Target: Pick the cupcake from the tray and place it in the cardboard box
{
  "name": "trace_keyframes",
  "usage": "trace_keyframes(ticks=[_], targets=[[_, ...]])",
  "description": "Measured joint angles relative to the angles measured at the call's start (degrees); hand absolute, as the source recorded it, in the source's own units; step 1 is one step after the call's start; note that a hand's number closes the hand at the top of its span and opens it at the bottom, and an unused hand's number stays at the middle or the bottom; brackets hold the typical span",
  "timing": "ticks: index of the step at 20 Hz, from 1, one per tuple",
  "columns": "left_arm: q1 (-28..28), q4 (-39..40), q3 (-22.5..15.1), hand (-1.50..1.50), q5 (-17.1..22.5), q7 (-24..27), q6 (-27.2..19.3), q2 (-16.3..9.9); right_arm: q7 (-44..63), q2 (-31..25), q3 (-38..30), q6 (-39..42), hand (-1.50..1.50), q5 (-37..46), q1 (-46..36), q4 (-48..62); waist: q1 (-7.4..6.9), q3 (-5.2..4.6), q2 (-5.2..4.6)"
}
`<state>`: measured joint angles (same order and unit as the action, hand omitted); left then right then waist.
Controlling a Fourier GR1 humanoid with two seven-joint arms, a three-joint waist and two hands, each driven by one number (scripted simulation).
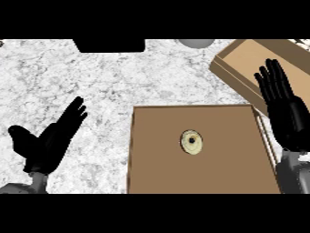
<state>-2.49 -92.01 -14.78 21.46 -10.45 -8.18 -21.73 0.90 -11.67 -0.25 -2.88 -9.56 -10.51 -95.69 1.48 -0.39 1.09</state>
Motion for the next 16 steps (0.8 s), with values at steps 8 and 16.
trace_keyframes(ticks=[8,16], targets=[[-3.8,-1.8,2.1,0.0,-8.5,6.7,1.3,-7.1,9.3,-7.2,-4.5,-13.6,-1.5,17.2,4.6,-10.4,3.54,-0.33,0.6],[-5.7,-1.2,2.5,0.0,-12.0,11.7,3.7,-10.0,22.2,-11.8,2.6,-16.3,-1.5,40.4,19.3,-27.7,2.61,-0.08,-0.18]])
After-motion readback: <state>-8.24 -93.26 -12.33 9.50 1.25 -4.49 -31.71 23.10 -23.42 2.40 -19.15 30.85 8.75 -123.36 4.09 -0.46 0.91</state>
